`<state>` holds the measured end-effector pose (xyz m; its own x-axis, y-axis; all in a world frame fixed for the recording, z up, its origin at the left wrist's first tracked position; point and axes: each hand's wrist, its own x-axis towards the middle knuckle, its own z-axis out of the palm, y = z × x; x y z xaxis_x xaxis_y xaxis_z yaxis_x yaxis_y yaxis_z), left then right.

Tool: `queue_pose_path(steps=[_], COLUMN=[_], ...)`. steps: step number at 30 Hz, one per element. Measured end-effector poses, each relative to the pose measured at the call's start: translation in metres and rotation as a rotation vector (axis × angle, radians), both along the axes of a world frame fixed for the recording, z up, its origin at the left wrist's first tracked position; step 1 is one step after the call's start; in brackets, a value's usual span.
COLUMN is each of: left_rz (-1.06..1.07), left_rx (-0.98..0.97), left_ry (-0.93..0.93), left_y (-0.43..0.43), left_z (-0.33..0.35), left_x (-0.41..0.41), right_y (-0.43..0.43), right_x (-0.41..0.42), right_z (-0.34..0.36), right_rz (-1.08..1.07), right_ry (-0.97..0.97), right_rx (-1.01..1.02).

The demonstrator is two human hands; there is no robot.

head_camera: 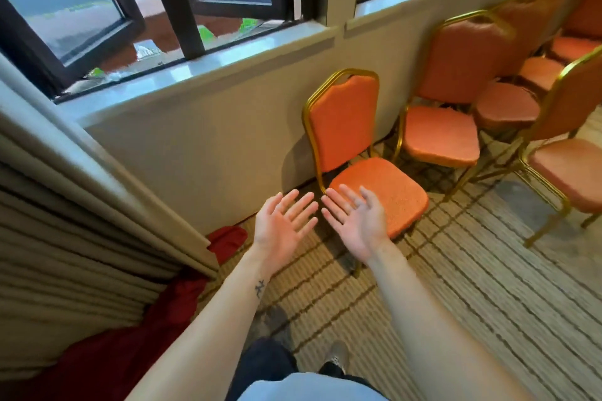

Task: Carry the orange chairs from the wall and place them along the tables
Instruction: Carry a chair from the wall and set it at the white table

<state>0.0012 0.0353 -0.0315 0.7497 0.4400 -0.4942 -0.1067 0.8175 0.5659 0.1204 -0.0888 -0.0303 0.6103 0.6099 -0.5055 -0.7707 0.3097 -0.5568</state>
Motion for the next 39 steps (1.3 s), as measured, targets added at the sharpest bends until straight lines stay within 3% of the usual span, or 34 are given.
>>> queue_pose_path(steps=[8,18,27,39], left_rz=[0.005,-0.177,-0.278,-0.252], left_rx=[-0.007,-0.007,0.034,0.148], left_ry=[0.019,0.021,0.068,0.249], left_y=[0.117,0.286,0.365,0.408], left_z=[-0.004,-0.03,-0.034,-0.078], left_x=[0.112,0.264,0.373,0.491], right_y=[0.109,0.271,0.318,0.367], right_x=[0.112,0.229,0.313,0.457], right_z=[-0.011,-0.016,-0.016,-0.065], right_rz=[0.004,-0.115,-0.233,-0.142], right_ry=[-0.018,-0.044,-0.001,0.045], right_rx=[-0.022,-0.132,-0.155,-0.17])
